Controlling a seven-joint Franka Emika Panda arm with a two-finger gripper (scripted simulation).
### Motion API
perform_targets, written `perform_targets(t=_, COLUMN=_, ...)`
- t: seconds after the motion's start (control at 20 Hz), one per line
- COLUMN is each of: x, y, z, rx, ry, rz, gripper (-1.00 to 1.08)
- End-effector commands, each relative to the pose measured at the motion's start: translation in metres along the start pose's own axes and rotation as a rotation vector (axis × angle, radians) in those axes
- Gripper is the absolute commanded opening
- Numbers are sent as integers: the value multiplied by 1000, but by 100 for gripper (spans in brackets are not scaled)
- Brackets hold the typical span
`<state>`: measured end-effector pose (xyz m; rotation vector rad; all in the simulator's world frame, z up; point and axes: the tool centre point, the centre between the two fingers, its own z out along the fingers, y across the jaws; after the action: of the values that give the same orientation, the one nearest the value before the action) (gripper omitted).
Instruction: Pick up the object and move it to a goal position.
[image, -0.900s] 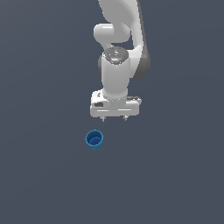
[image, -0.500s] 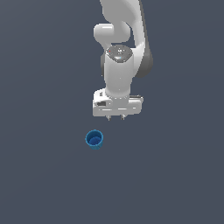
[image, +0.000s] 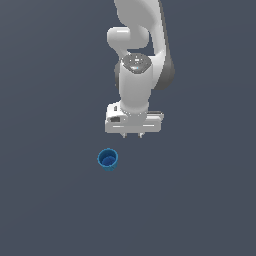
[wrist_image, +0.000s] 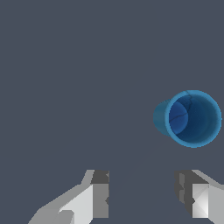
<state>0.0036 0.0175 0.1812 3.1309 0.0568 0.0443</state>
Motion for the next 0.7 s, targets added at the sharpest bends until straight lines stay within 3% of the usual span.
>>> perform_targets(t=0.0, x=2, y=2, z=2, rx=-4, ry=-2, rz=28, gripper=28)
perform_targets(t=0.65, x=17, y=19, z=22, rx=-48, ry=-16, rz=305, gripper=28)
